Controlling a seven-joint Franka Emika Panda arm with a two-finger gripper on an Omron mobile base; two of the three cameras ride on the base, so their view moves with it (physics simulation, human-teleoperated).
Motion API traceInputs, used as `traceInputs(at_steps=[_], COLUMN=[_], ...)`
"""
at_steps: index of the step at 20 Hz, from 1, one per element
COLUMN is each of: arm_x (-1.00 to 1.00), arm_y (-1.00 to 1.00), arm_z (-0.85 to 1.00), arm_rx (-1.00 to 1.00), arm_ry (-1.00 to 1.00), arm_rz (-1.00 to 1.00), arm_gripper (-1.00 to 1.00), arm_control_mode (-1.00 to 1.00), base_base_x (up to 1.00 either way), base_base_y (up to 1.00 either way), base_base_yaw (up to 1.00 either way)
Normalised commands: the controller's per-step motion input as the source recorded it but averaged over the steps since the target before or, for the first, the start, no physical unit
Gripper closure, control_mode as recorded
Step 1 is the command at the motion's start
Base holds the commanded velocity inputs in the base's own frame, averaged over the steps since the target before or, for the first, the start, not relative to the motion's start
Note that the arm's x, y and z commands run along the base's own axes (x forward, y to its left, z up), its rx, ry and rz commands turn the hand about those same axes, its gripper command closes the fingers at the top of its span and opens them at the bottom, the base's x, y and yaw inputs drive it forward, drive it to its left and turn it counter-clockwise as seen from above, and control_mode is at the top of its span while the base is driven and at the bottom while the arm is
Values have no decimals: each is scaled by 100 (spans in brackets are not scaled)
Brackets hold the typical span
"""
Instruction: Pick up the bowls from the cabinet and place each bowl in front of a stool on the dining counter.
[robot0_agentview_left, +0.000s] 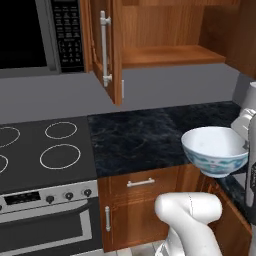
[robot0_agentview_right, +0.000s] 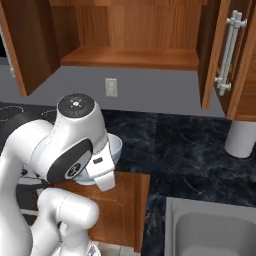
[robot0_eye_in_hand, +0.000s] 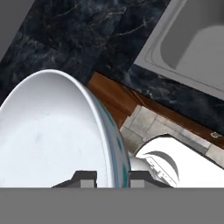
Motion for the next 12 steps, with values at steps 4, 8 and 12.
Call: traceInputs(at_steps=[4, 8, 12], arm_x=[0, 0, 0], arm_y=[0, 0, 0], arm_z=[0, 0, 0], arm_rx=[0, 0, 0], arm_ry=[0, 0, 0], arm_rz=[0, 0, 0], arm_gripper=[100, 100, 100], arm_control_mode=[100, 100, 100], base_base_x=[-58, -39, -11], base_base_y=[65, 93, 100], base_base_yaw=[5, 5, 1])
